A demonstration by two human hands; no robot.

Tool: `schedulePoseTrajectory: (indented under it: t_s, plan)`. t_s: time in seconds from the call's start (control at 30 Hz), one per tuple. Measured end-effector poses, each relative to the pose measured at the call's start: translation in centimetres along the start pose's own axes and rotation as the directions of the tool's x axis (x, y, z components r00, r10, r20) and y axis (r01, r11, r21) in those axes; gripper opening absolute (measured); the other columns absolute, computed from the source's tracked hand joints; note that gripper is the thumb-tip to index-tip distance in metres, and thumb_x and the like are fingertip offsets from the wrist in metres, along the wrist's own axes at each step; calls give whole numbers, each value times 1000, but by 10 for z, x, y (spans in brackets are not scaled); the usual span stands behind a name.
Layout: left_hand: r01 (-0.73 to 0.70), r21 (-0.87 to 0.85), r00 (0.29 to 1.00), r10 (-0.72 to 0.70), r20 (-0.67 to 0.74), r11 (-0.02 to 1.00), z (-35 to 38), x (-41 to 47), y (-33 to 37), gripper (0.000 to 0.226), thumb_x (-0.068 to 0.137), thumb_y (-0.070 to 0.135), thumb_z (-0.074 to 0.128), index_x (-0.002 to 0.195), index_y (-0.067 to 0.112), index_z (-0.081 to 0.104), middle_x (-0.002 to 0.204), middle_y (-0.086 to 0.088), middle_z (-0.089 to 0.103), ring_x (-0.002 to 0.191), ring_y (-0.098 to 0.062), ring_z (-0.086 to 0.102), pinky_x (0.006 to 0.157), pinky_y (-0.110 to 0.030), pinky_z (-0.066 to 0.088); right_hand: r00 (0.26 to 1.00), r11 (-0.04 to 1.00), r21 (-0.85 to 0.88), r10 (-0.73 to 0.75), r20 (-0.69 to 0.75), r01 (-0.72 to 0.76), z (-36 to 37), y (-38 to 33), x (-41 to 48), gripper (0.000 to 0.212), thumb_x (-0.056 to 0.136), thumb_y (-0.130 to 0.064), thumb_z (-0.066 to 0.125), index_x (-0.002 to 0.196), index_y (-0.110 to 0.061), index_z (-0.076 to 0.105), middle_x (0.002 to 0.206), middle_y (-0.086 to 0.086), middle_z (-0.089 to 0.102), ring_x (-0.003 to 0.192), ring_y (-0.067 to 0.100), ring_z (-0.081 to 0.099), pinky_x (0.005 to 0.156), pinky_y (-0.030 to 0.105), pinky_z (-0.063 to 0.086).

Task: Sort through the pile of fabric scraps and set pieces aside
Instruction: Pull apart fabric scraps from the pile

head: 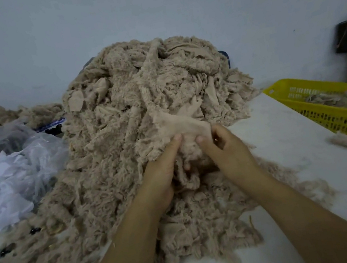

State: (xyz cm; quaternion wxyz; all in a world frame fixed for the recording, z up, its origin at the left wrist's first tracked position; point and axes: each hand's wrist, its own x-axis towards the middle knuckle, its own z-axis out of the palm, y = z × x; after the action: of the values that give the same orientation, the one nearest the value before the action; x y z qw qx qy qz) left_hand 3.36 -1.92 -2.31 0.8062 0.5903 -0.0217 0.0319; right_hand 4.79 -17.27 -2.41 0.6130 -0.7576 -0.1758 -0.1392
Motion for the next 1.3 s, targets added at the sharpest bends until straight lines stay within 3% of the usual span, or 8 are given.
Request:
schedulePoseTrajectory:
  t_s: [0.4,0.53,0.6,0.77,0.87,1.03,1.13,1.3]
  plan:
    - [-26,-240,1000,24,-13,970,-9,4,12,65,107,50,22,115,7,70,74,-7,65,52,-15,47,49,-27,41,911,801,481,412,-9,-357,-13,5,11,42,103,-18,45,70,-33,66,61,-5,57,60,19,50,70,38,43]
    - [-53,7,999,53,-8,999,-2,0,11,50,106,41,26,117,20,70,91,2,74,73,-13,62,69,-29,56,910,423,906,385,-156,-24,-46,2,22,25,102,-29,52,112,-11,66,111,3,69,87,12,70,72,23,59]
    - [-48,272,999,47,11,961,1,-2,5,40,101,53,33,121,42,66,107,21,71,94,-1,63,93,-31,49,867,293,956,477,-145,-2,-58,9,23,77,93,-59,53,147,-5,37,139,11,48,113,26,64,90,34,58]
    - [-251,742,965,102,241,621,1,-2,-7,32,107,28,41,135,42,47,142,23,40,112,30,34,114,-20,27,977,950,234,212,2,-207,-9,9,7,26,95,-56,52,104,-37,67,108,-11,70,91,5,69,73,20,53]
    - [-252,900,963,-1,270,355,4,1,-8,49,104,17,48,148,27,30,157,-2,30,144,-2,26,123,-27,15,957,992,-37,123,264,-117,9,12,-2,37,82,-70,57,77,-33,60,73,-16,61,63,-2,56,55,10,41]
    - [-253,755,950,8,312,605,7,-7,-12,58,95,33,58,150,32,40,154,5,43,139,-5,39,117,-26,32,935,941,197,213,284,-274,2,13,-2,37,97,-45,57,70,-20,56,71,3,61,61,13,58,57,23,48]
    - [-82,528,993,28,110,845,8,-14,-3,33,71,75,58,89,53,74,92,24,74,91,9,66,87,-19,53,938,910,285,229,260,-301,0,13,1,31,90,-46,59,69,-23,56,71,9,63,62,23,60,57,31,52]
    - [40,-182,989,-65,-135,982,3,-1,6,51,88,51,65,120,11,69,114,-4,75,106,-18,71,97,-38,52,943,931,240,211,259,-274,2,14,-1,38,80,-57,66,63,-28,49,63,4,55,59,18,55,59,30,46]
